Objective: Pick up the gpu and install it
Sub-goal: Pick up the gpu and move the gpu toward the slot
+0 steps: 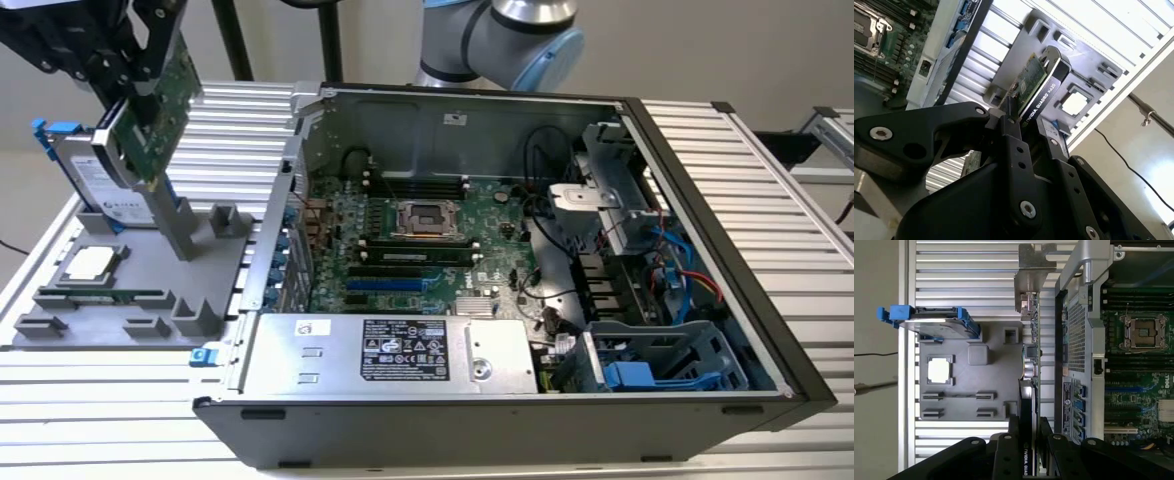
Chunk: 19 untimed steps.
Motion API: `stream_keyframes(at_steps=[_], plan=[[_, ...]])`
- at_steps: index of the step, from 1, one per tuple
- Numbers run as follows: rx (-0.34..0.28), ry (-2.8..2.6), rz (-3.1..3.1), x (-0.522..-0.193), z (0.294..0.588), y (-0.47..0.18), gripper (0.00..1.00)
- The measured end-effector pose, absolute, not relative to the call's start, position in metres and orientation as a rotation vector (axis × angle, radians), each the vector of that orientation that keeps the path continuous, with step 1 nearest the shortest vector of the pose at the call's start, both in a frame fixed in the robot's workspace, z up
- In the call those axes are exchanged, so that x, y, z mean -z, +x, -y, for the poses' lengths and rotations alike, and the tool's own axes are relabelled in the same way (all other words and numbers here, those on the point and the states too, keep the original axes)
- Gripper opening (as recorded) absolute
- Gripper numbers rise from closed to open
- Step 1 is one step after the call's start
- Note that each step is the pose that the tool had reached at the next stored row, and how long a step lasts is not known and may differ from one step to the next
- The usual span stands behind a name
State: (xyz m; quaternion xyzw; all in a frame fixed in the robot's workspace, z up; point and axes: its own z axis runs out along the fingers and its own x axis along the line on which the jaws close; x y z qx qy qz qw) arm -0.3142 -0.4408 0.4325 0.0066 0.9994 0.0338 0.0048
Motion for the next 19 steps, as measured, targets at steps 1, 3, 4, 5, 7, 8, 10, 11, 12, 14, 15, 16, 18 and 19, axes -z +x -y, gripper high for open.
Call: stream_keyframes(at_steps=[1, 3, 4, 5, 7, 8, 10, 11, 12, 14, 15, 16, 18, 19], plan=[[-0.106, 0.021, -3.130, -0.432, 0.441, -0.313, 0.00], [-0.106, 0.021, -3.130, -0.432, 0.441, -0.311, 0.00], [-0.106, 0.021, -3.130, -0.432, 0.441, -0.310, 0.00], [-0.106, 0.021, -3.130, -0.432, 0.441, -0.309, 0.00], [-0.106, 0.021, -3.130, -0.432, 0.441, -0.306, 0.00], [-0.106, 0.021, -3.130, -0.432, 0.441, -0.305, 0.00], [-0.106, 0.021, -3.130, -0.432, 0.441, -0.303, 0.00], [-0.106, 0.021, -3.130, -0.432, 0.441, -0.302, 0.00], [-0.106, 0.021, -3.130, -0.432, 0.441, -0.300, 0.00], [-0.106, 0.021, -3.130, -0.432, 0.441, -0.298, 0.00], [-0.106, 0.021, -3.130, -0.432, 0.441, -0.296, 0.00], [-0.106, 0.021, -3.130, -0.432, 0.441, -0.295, 0.00], [-0.106, 0.021, -3.130, -0.432, 0.441, -0.292, 0.00], [-0.106, 0.021, -3.130, -0.432, 0.441, -0.291, 0.00]])
